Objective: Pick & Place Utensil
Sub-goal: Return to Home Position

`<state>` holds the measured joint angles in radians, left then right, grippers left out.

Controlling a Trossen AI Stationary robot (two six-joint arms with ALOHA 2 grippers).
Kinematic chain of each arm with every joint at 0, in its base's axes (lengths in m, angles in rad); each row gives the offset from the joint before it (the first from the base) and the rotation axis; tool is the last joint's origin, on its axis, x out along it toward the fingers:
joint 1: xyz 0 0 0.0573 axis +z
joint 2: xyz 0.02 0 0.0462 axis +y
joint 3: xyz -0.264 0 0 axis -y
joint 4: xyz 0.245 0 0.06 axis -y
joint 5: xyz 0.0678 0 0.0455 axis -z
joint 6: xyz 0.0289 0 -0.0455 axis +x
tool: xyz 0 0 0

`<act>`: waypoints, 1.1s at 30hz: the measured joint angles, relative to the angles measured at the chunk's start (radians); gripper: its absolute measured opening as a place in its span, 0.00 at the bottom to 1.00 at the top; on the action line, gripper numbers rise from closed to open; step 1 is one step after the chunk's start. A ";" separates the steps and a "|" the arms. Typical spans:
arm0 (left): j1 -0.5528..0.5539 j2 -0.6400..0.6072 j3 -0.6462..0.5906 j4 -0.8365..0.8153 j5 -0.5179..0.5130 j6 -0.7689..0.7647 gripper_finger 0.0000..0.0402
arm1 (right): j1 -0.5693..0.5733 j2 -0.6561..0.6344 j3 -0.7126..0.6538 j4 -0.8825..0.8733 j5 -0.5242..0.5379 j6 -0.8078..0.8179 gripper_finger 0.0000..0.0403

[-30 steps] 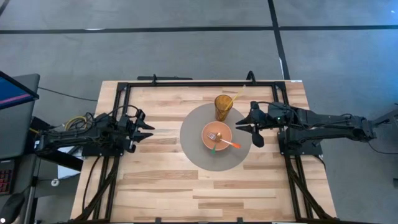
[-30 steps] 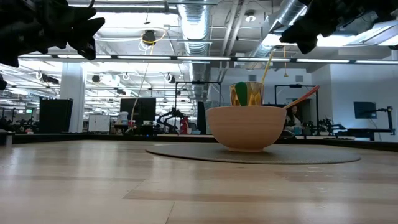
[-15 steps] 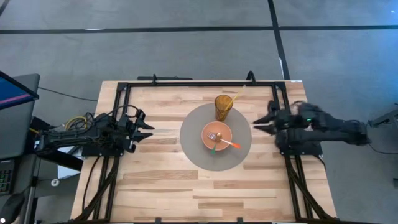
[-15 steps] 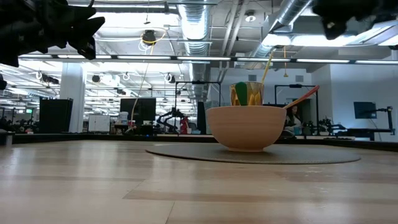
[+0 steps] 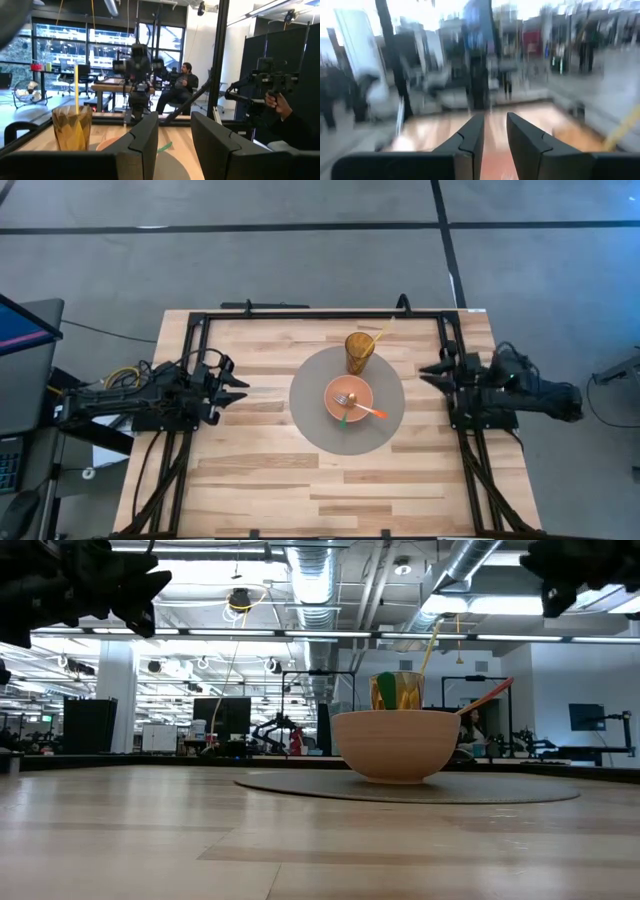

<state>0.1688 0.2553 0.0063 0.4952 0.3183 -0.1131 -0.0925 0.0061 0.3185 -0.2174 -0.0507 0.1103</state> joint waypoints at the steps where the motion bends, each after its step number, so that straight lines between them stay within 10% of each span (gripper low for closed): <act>1: 0.000 0.006 0.000 0.006 0.000 0.000 0.29 | 0.000 -0.005 -0.016 -0.024 -0.002 -0.001 0.19; 33: 0.000 0.036 0.000 0.022 0.000 0.000 0.29 | 0.000 -0.004 -0.308 0.264 0.037 0.056 0.19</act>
<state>0.1688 0.2909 0.0063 0.5173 0.3183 -0.1131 -0.0929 0.0025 0.0106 0.0470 -0.0138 0.1661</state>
